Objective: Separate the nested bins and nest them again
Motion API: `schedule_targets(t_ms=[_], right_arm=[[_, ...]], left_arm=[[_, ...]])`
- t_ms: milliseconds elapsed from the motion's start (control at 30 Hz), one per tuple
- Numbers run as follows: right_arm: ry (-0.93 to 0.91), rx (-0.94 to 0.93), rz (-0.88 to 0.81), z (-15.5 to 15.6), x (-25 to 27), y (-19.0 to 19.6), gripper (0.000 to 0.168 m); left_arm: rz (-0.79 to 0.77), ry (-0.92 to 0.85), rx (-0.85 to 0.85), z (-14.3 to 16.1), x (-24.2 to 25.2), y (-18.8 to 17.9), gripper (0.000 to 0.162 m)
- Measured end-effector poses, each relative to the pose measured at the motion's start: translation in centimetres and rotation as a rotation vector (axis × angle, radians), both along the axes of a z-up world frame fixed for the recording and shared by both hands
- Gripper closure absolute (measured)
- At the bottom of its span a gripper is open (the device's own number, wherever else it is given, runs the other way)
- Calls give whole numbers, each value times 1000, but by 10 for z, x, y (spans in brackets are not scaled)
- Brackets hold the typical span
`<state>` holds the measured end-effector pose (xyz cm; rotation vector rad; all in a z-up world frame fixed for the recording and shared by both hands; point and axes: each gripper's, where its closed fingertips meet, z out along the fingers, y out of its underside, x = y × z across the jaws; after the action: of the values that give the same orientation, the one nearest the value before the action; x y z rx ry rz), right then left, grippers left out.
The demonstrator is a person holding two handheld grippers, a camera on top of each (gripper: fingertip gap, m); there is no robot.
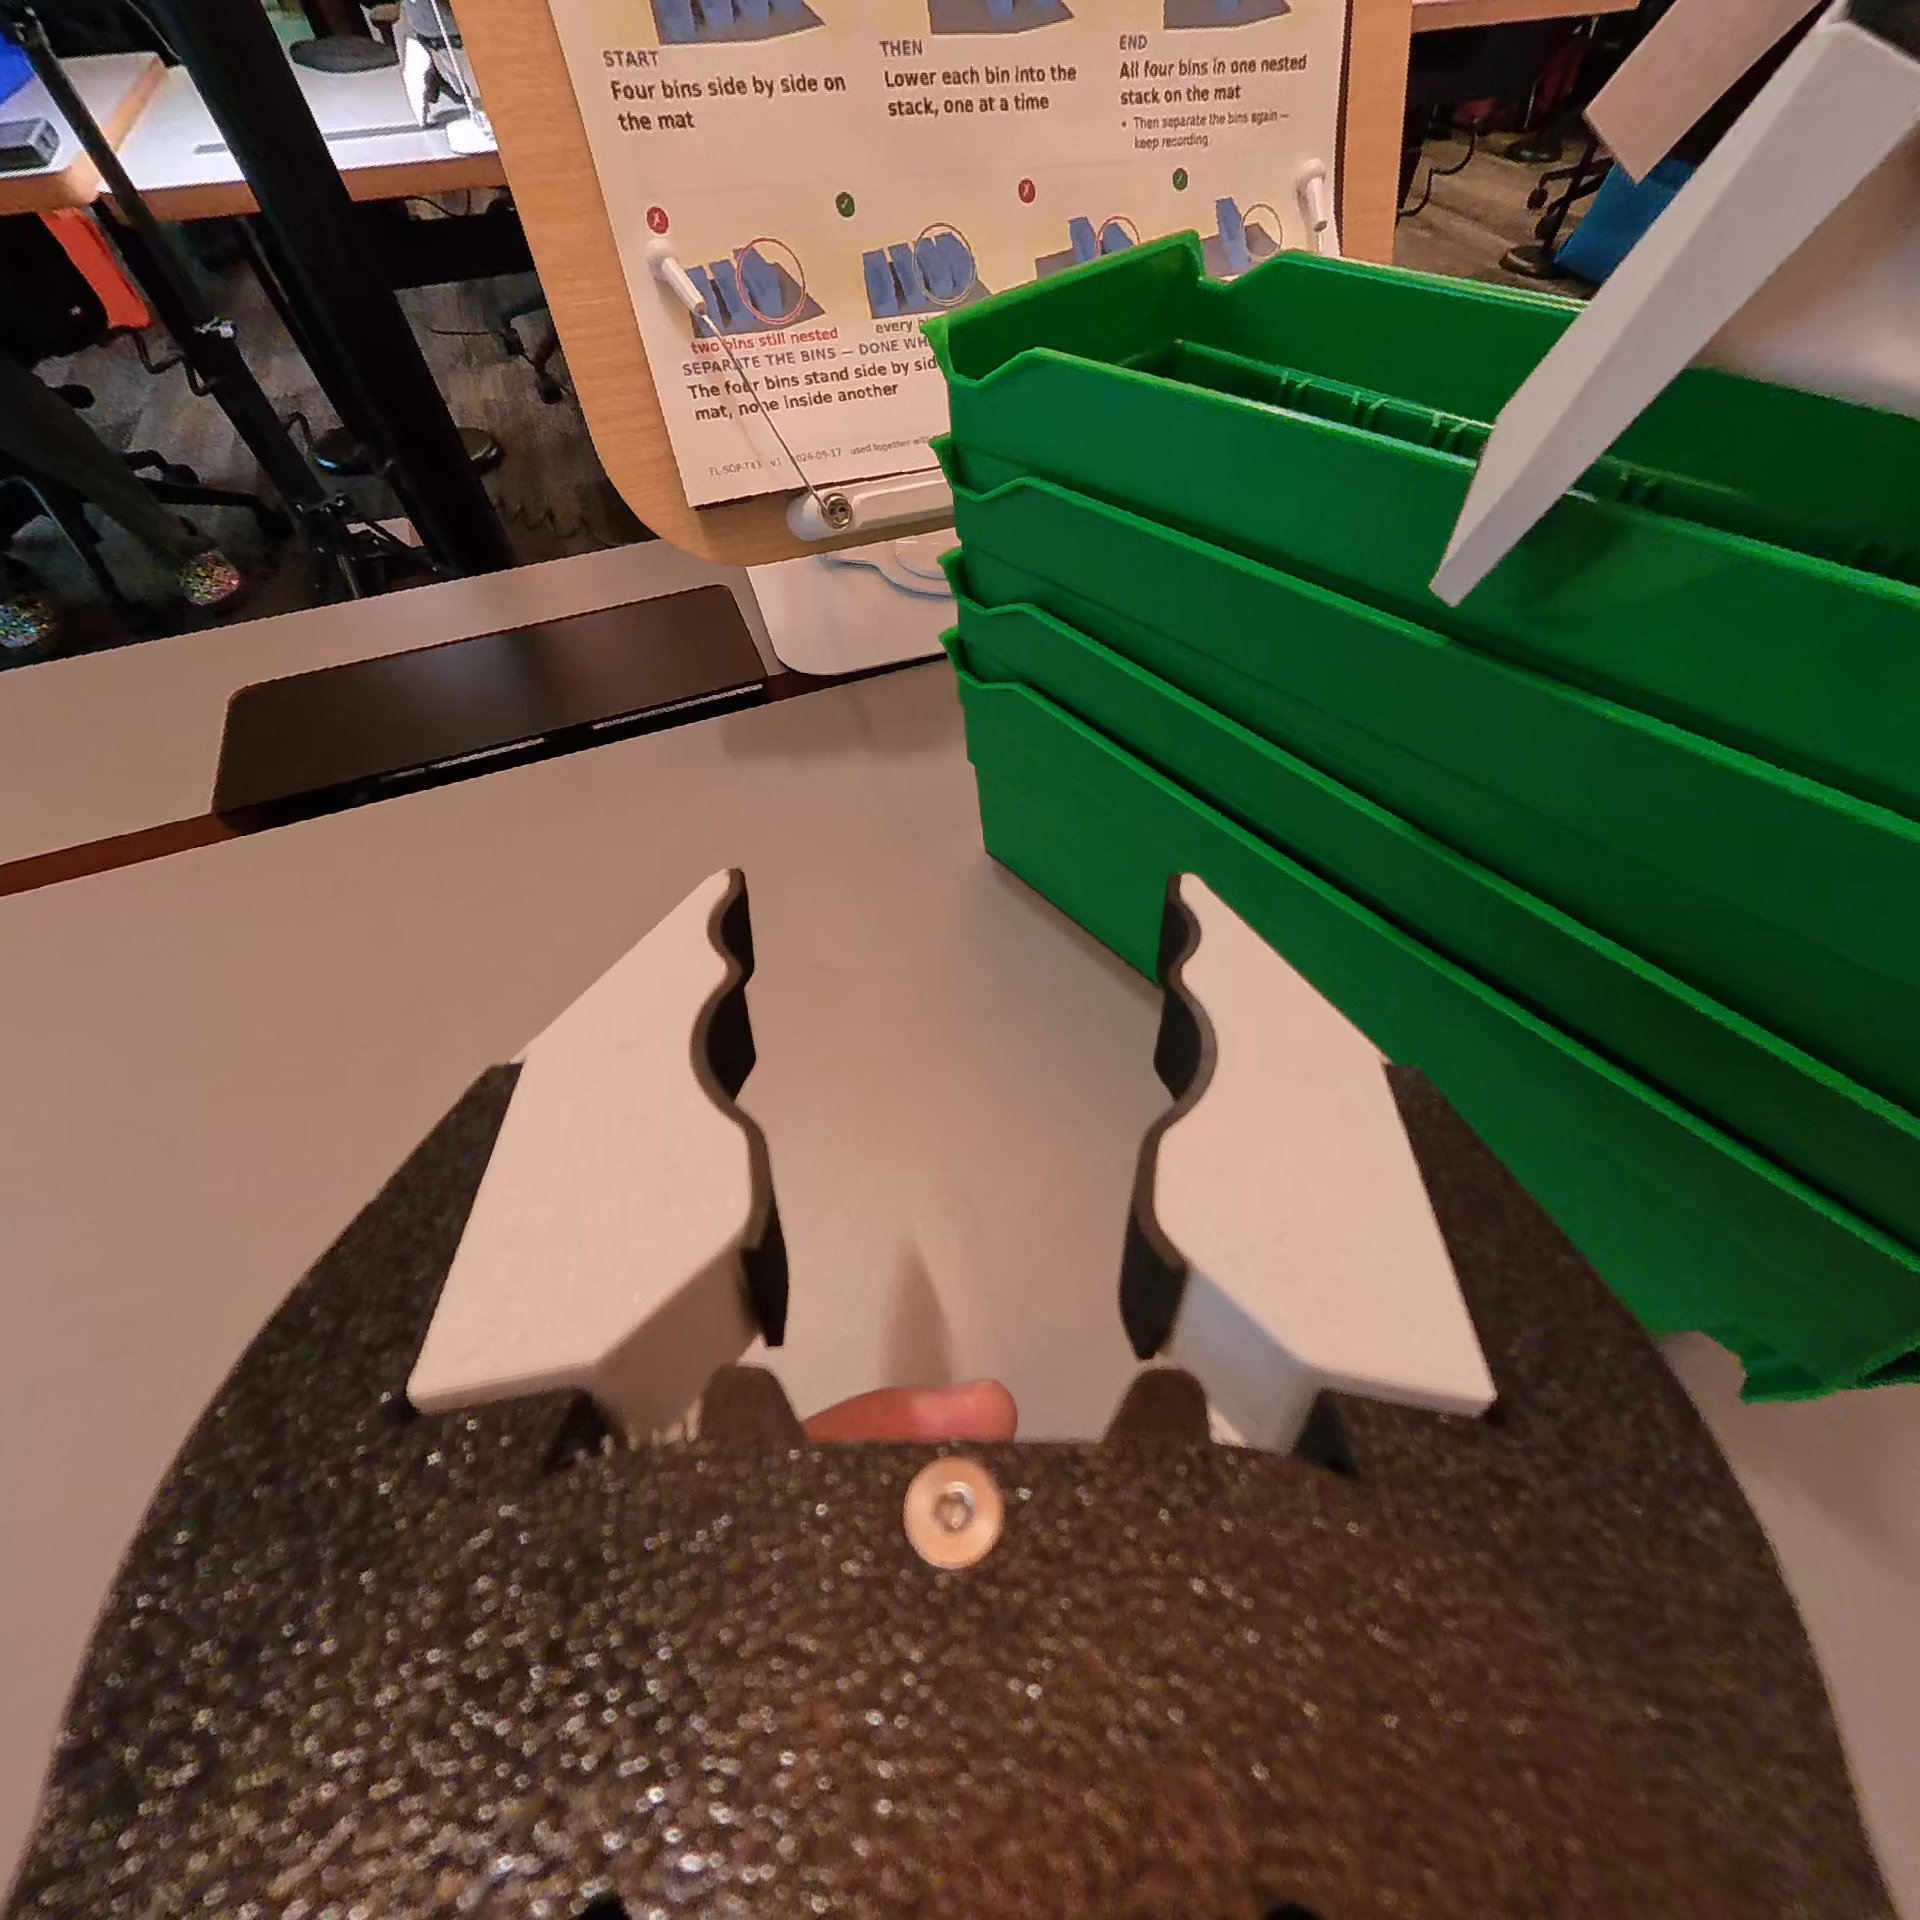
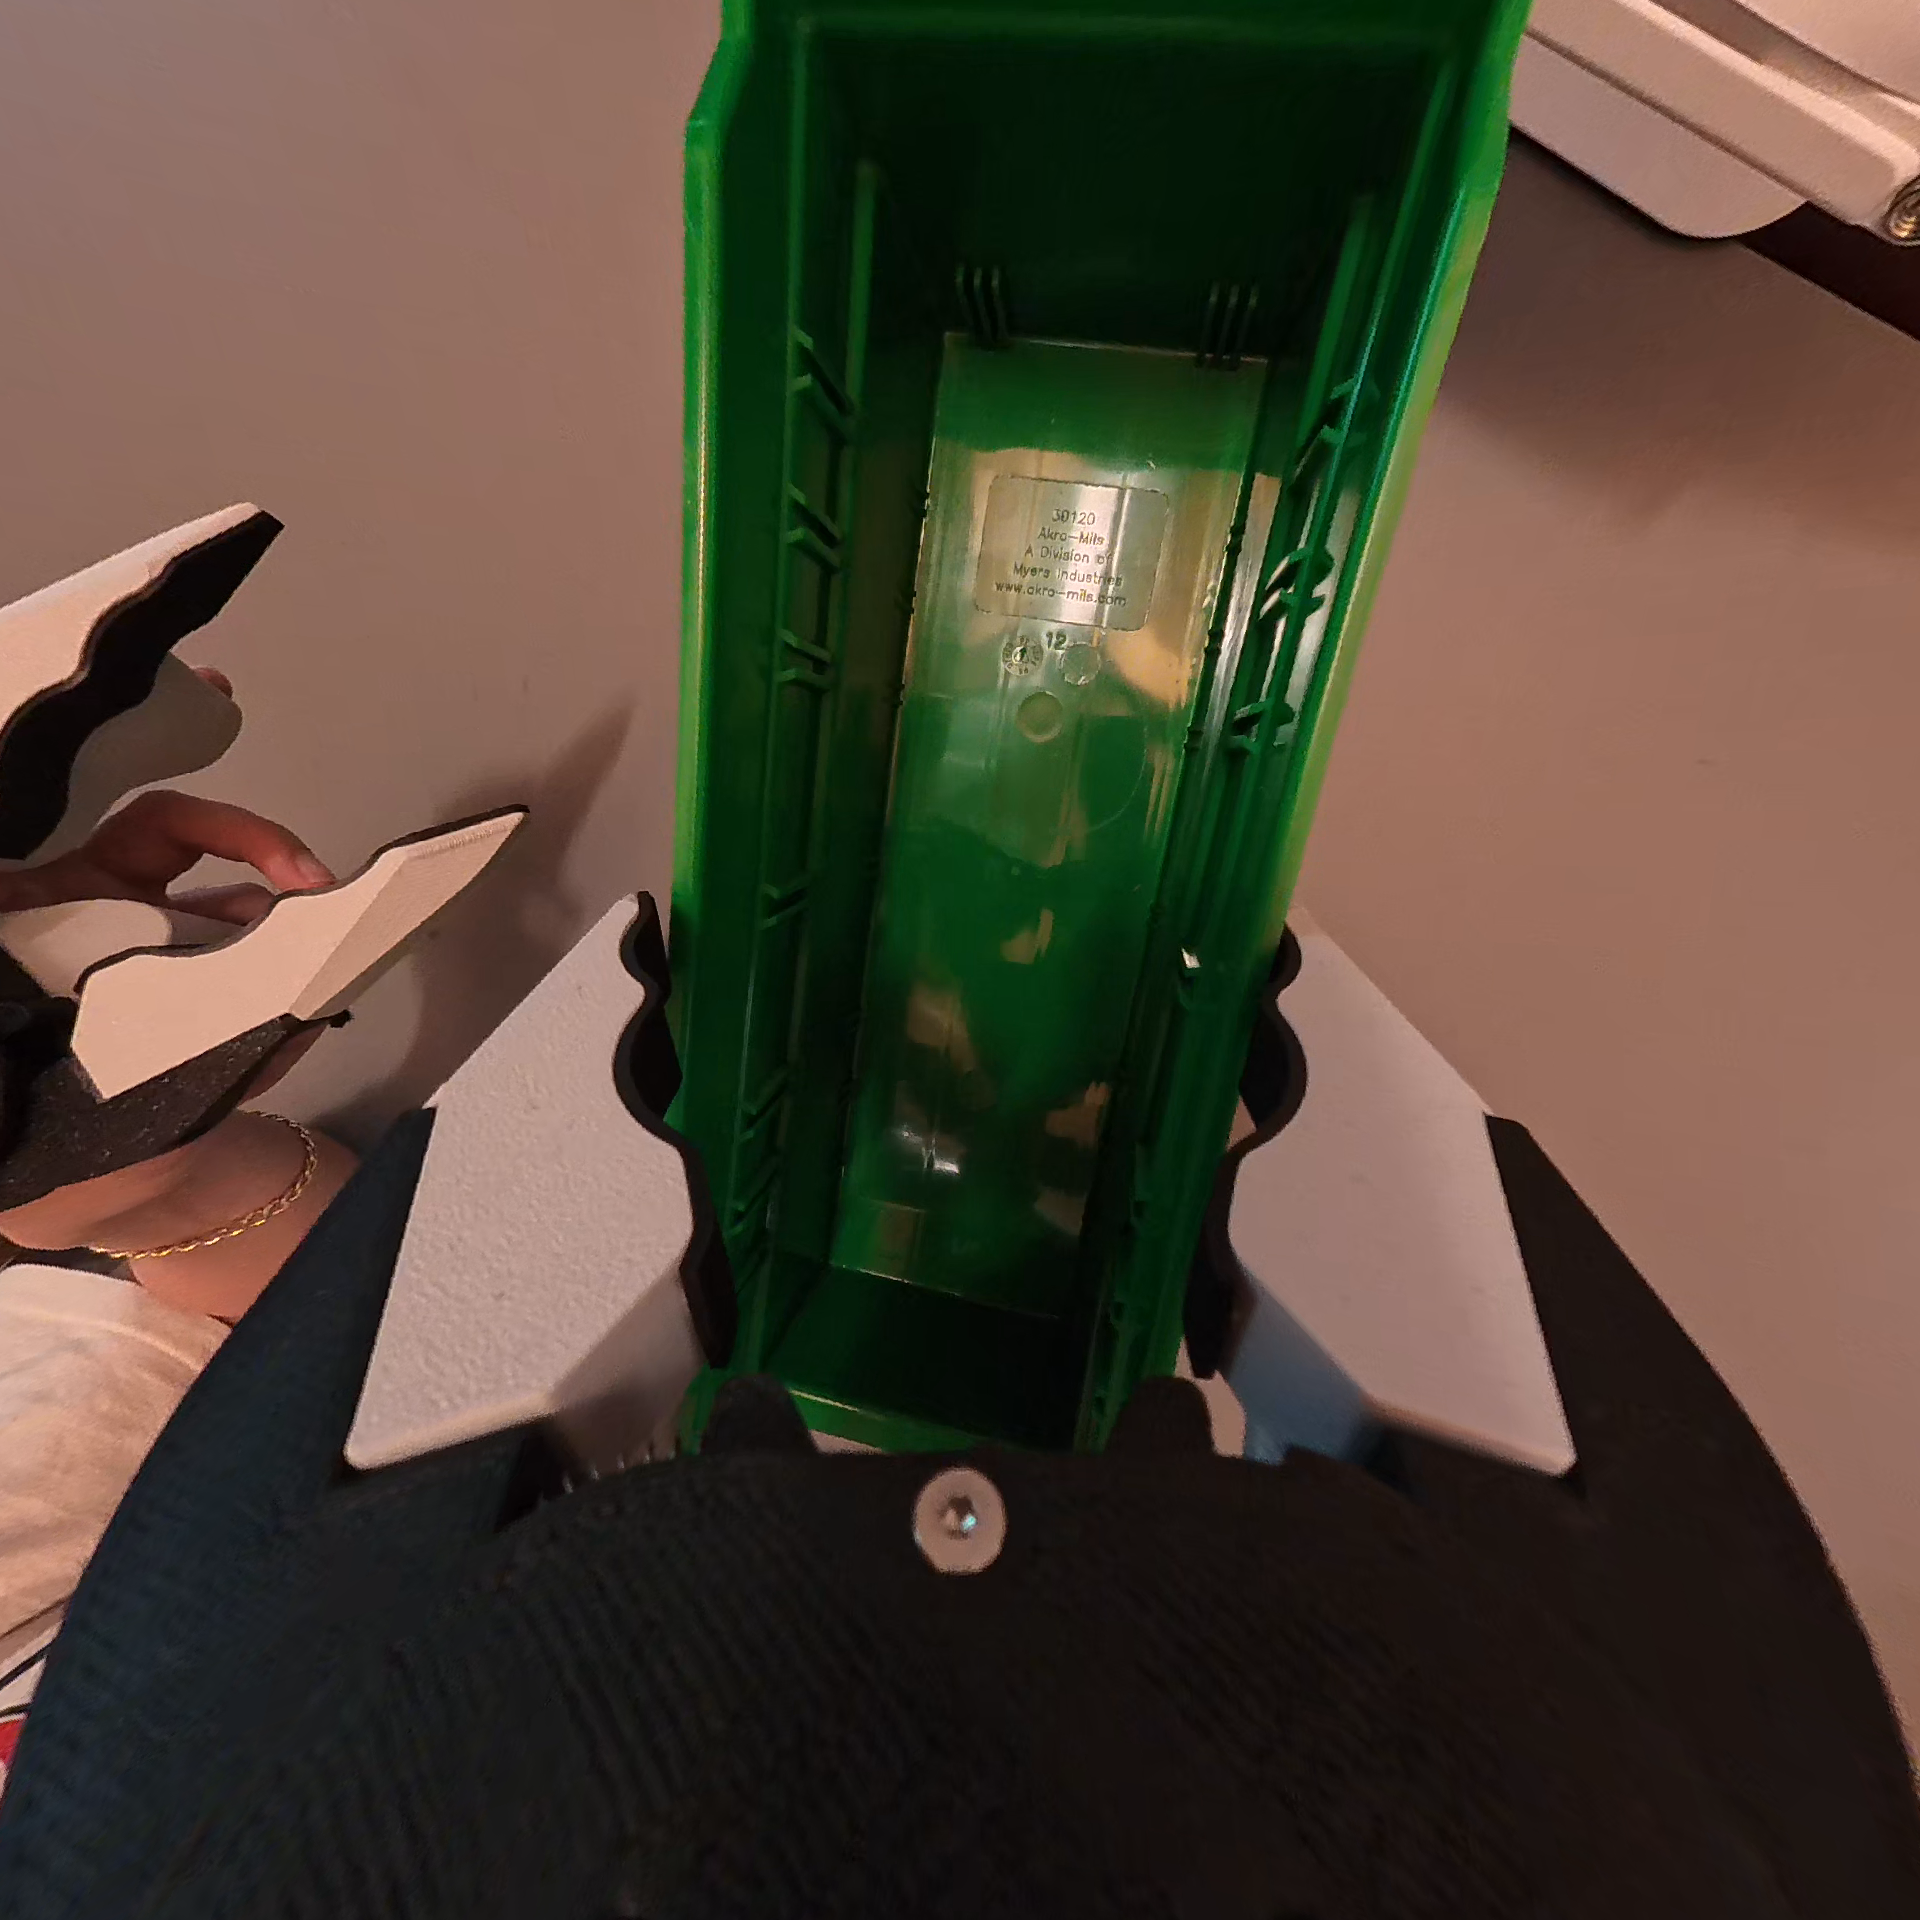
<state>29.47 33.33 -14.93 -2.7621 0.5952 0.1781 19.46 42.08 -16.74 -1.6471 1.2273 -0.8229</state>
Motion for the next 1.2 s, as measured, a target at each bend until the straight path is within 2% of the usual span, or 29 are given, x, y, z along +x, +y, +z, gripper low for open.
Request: schedule_targets(t_ms=[600, 800, 1033, 1200], right_arm=[[3, -14, 1, -2, -1, 0, 53], [2, 11, -1, 4, -7, 7, 34], [-70, 16, -10, 17, -3, 9, 43], [-124, -13, 7, 17, -3, 9, 43]], left_arm=[[-4, 4, -1, -2, 0, -1, 85], [-25, -1, 1, 0, 1, -7, 85], [-31, -18, -8, 4, 0, -8, 85], [-33, -23, -13, 5, 0, -8, 85]])
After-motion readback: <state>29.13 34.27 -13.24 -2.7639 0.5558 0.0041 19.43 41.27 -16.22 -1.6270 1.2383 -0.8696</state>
